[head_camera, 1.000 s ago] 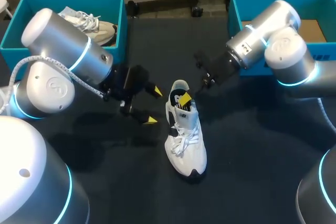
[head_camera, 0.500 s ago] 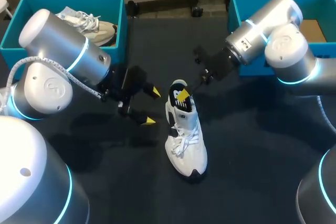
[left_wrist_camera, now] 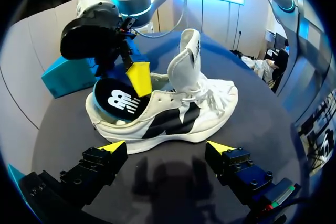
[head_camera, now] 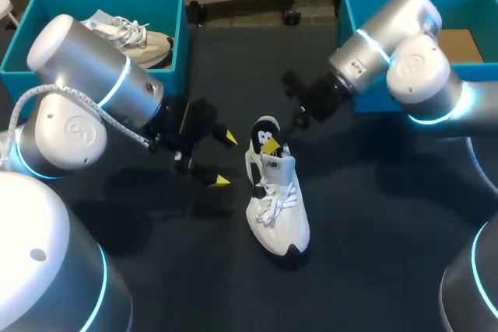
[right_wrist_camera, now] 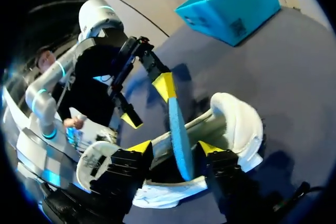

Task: Take the shoe out of the shoebox, open the shoe tongue, remove and reinsert the insole, then place the shoe into the shoebox

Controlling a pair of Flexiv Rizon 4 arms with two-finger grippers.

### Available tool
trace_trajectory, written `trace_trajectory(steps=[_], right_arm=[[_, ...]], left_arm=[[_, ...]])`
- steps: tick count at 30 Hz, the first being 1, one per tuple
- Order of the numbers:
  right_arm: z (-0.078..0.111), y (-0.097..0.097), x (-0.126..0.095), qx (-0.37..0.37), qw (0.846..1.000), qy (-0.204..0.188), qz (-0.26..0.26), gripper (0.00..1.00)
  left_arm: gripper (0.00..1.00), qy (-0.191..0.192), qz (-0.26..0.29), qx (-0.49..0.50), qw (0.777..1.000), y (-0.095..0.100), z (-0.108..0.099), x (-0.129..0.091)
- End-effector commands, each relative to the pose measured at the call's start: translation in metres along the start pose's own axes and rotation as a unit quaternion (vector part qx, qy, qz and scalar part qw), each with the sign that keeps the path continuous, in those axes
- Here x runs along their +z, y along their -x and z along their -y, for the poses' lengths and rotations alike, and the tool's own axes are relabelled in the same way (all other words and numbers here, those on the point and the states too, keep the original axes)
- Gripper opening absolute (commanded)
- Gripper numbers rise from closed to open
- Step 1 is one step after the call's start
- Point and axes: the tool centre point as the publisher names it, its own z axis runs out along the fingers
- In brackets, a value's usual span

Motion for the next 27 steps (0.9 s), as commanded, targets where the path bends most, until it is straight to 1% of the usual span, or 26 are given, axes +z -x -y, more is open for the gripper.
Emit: trace_trajectory(steps=[1, 8, 11, 13, 14, 19, 24, 27], right_arm=[[0.0002, -0.0089, -0.0038, -0.003, 1.000, 0.002, 0.026, 0.49], [0.0007, -0.0091, -0.0036, -0.003, 1.000, -0.001, 0.024, 0.49], [0.0012, -0.0088, -0.0024, -0.014, 0.999, -0.006, 0.042, 0.47], [0.0011, -0.0085, -0.0023, -0.015, 0.999, -0.006, 0.044, 0.47], [0.0012, -0.0071, -0.0026, -0.022, 0.998, -0.007, 0.058, 0.46], [0.0017, -0.0049, -0.0045, -0.037, 0.996, -0.016, 0.084, 0.46], [0.0020, -0.0043, -0.0043, -0.046, 0.994, -0.020, 0.097, 0.47], [0.0032, -0.0034, -0.0040, -0.053, 0.992, -0.025, 0.108, 0.45]], left_arm=[[1.00, 0.000, 0.002, -0.001, 1.000, -0.0034, -0.0008, -0.0007], [1.00, 0.000, 0.003, -0.002, 1.000, -0.0032, 0.0000, -0.0011], [1.00, 0.000, 0.001, -0.002, 1.000, -0.0027, 0.0011, 0.0005], [1.00, 0.000, 0.000, -0.002, 1.000, -0.0027, 0.0011, 0.0007], [1.00, 0.000, -0.001, -0.002, 1.000, -0.0026, 0.0012, 0.0010], [1.00, 0.001, -0.002, -0.002, 1.000, -0.0017, 0.0014, 0.0012], [1.00, 0.001, -0.003, -0.003, 1.000, -0.0013, 0.0015, 0.0013], [1.00, 0.001, -0.004, -0.004, 1.000, -0.0018, 0.0009, 0.0021]])
